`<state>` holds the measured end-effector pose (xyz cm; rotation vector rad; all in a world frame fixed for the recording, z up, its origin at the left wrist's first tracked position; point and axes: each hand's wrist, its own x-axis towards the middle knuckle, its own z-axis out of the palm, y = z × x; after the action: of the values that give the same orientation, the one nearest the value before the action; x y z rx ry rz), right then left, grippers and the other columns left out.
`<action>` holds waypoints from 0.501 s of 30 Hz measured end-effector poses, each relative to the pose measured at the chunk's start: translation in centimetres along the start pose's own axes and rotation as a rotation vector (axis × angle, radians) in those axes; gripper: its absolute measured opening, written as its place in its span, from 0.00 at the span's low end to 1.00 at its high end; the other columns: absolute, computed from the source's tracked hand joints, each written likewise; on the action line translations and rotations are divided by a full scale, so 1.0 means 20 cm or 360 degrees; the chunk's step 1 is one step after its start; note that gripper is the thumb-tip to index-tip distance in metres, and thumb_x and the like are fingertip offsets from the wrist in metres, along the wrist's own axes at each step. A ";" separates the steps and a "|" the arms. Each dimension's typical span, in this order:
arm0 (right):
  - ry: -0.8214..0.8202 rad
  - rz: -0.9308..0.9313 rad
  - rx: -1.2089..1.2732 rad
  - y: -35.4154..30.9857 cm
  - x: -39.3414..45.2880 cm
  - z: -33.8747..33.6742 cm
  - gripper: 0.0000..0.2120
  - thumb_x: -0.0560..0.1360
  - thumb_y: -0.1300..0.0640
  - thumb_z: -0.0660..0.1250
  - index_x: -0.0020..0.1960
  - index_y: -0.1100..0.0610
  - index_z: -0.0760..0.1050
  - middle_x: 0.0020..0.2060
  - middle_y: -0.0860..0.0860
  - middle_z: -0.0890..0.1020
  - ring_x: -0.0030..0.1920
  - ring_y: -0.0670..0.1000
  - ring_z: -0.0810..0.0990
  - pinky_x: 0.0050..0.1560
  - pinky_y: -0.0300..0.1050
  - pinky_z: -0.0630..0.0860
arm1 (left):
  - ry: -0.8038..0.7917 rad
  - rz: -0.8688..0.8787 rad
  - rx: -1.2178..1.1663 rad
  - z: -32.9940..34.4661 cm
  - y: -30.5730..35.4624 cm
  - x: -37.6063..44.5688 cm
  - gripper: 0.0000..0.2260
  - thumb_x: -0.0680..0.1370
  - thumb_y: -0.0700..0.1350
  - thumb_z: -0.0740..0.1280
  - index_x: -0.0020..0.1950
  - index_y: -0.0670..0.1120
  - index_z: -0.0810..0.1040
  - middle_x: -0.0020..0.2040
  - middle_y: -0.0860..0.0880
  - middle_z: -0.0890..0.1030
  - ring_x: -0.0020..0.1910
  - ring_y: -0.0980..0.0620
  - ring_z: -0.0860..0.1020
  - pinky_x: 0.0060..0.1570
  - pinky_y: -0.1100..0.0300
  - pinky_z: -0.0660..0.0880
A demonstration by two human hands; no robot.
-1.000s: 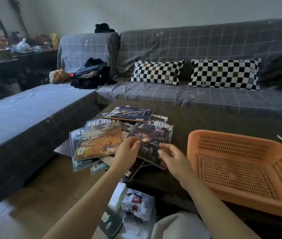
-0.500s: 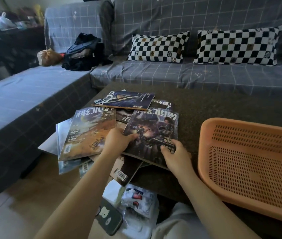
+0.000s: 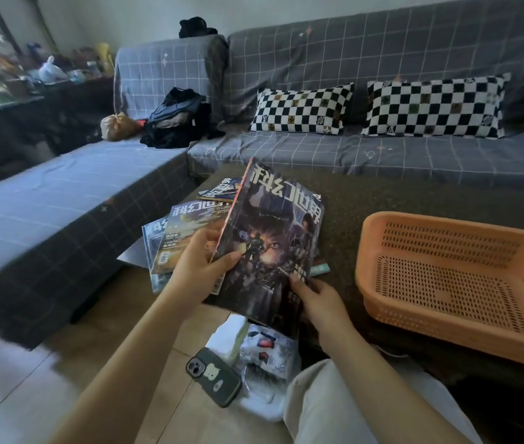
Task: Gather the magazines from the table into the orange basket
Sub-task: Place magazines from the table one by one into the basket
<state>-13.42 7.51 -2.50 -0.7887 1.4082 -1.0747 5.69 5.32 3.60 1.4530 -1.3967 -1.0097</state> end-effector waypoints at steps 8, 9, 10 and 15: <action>0.0016 -0.0233 0.0191 -0.20 -0.19 -0.12 0.17 0.71 0.47 0.71 0.56 0.54 0.75 0.48 0.51 0.82 0.48 0.52 0.81 0.47 0.51 0.78 | -0.0002 0.0293 0.0034 -0.09 0.22 -0.20 0.16 0.67 0.57 0.70 0.51 0.57 0.70 0.49 0.52 0.82 0.43 0.52 0.84 0.36 0.58 0.81; 0.0049 -0.0279 0.0182 -0.22 -0.20 -0.16 0.16 0.71 0.47 0.70 0.55 0.53 0.74 0.47 0.51 0.83 0.47 0.52 0.82 0.46 0.50 0.78 | -0.0006 0.0309 0.0043 -0.07 0.24 -0.20 0.14 0.69 0.56 0.70 0.51 0.58 0.69 0.50 0.52 0.82 0.44 0.52 0.84 0.37 0.59 0.81; 0.0081 -0.0326 0.0172 -0.25 -0.22 -0.21 0.15 0.72 0.48 0.70 0.55 0.53 0.74 0.47 0.51 0.83 0.47 0.52 0.82 0.47 0.52 0.78 | -0.0010 0.0322 0.0037 -0.03 0.25 -0.20 0.13 0.71 0.54 0.70 0.51 0.58 0.69 0.50 0.53 0.82 0.45 0.53 0.83 0.36 0.60 0.80; 0.0286 -0.0507 0.0206 -0.34 -0.28 -0.48 0.09 0.72 0.51 0.70 0.51 0.49 0.73 0.48 0.51 0.82 0.48 0.52 0.82 0.49 0.56 0.79 | -0.0115 0.0389 -0.0111 0.25 0.32 -0.15 0.14 0.75 0.47 0.70 0.53 0.63 0.71 0.52 0.50 0.82 0.45 0.51 0.84 0.39 0.53 0.82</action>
<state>-22.83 11.88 5.25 -0.8567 1.3732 -1.4988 -1.06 7.98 8.10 1.1725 -1.5333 -0.9513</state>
